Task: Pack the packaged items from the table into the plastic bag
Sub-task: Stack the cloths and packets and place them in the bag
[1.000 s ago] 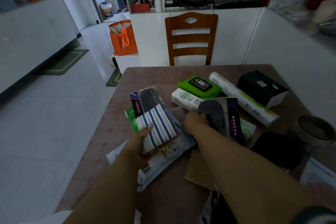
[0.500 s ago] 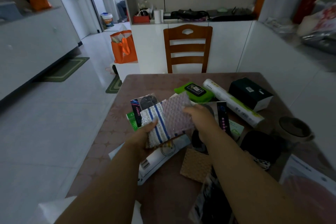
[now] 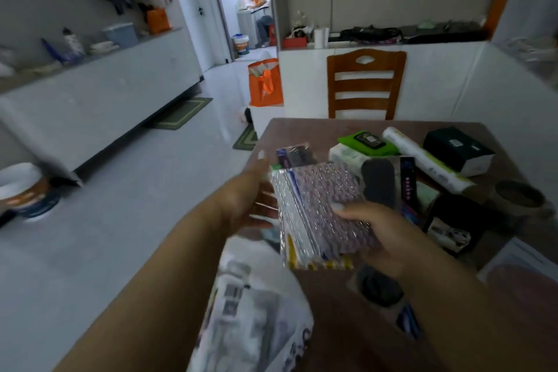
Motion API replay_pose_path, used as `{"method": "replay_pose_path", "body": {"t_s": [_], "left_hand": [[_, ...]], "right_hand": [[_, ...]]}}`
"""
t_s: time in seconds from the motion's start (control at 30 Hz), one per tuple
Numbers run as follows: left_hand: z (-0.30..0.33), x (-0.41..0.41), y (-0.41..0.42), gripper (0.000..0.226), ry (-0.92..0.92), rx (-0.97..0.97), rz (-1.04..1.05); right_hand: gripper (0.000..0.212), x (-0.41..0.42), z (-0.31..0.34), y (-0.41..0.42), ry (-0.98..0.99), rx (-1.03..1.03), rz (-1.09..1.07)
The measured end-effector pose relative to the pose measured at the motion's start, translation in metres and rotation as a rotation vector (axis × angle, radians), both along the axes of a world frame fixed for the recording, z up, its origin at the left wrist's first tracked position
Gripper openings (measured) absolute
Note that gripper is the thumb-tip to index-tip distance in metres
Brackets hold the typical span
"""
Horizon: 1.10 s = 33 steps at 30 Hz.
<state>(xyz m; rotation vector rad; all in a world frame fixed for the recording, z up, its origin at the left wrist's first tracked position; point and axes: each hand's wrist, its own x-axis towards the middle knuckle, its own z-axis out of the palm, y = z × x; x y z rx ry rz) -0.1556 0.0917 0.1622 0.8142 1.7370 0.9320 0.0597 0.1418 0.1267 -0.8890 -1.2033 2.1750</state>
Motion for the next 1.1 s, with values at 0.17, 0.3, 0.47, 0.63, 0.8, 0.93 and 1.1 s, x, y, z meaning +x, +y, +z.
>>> {"method": "replay_pose_path", "body": {"t_s": [0.17, 0.3, 0.47, 0.63, 0.8, 0.93, 1.1], "left_hand": [[0.007, -0.045, -0.101, 0.096, 0.179, -0.335, -0.097], [-0.010, -0.048, -0.139, 0.091, 0.377, -0.494, 0.033], [-0.022, -0.061, -0.163, 0.090, 0.501, -0.425, 0.153], [-0.036, -0.081, -0.173, 0.087, 0.881, -0.551, 0.147], [-0.047, -0.083, -0.177, 0.093, 0.615, -0.454, 0.111], [-0.039, -0.090, -0.174, 0.090, 0.638, -0.283, 0.180], [-0.014, -0.093, -0.158, 0.088, 0.658, -0.239, 0.162]], "right_hand": [[0.051, -0.011, -0.029, -0.077, -0.077, -0.095, 0.317], [0.038, -0.055, -0.045, -0.123, -0.341, -0.127, 0.393], [0.041, -0.121, -0.039, -0.139, -0.430, 0.073, 0.216], [0.069, -0.169, -0.052, -0.150, -0.618, 0.255, 0.290], [0.050, -0.171, -0.055, -0.139, -1.006, 0.971, 0.397], [0.054, -0.144, -0.067, -0.101, -1.235, 1.286, 0.155], [0.032, -0.122, -0.066, -0.066, -1.291, 1.306, 0.122]]}}
